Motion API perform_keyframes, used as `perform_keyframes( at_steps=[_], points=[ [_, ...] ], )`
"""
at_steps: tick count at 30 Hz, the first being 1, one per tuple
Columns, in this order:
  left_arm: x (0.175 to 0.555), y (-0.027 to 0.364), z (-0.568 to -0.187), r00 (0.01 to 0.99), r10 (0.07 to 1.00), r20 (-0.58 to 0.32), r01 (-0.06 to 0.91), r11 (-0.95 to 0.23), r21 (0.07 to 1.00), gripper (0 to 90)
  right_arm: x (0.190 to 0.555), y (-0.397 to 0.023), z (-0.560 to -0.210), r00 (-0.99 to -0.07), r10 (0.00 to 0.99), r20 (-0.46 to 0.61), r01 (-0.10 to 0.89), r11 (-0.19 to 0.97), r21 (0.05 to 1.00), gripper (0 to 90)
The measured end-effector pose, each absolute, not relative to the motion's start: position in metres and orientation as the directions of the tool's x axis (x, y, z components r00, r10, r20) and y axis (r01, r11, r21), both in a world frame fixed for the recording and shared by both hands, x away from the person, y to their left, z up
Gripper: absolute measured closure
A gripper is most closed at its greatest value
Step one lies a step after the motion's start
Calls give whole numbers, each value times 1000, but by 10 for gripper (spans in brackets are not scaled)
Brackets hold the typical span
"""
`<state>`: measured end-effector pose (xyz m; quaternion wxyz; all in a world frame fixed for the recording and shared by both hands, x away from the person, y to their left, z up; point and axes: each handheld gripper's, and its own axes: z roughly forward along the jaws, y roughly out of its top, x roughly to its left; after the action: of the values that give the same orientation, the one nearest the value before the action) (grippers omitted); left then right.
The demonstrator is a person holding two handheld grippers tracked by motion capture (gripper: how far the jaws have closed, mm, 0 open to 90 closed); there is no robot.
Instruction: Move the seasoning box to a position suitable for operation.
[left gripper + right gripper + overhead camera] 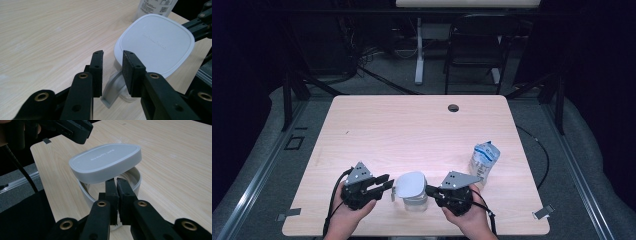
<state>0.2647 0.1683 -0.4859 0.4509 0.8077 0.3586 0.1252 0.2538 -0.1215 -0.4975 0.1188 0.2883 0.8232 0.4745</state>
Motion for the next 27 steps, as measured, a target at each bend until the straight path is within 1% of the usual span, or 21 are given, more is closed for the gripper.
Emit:
perform_keyframes(
  at_steps=[8,15,20,27],
  points=[
    [261,175,-487,708,696,-121,465,-330,822,659,255,-118,-493,-814,576,73,350,386,854,877],
    [259,179,-486,686,723,-82,451,-333,828,604,254,-115,-492,-818,572,68,342,388,856,874],
    [259,181,-486,669,737,-99,470,-316,824,578,254,-112,-491,-819,570,70,341,385,858,870],
    [260,184,-488,652,751,-100,484,-311,818,557,253,-110,-488,-822,566,60,332,393,857,869]
  ],
)
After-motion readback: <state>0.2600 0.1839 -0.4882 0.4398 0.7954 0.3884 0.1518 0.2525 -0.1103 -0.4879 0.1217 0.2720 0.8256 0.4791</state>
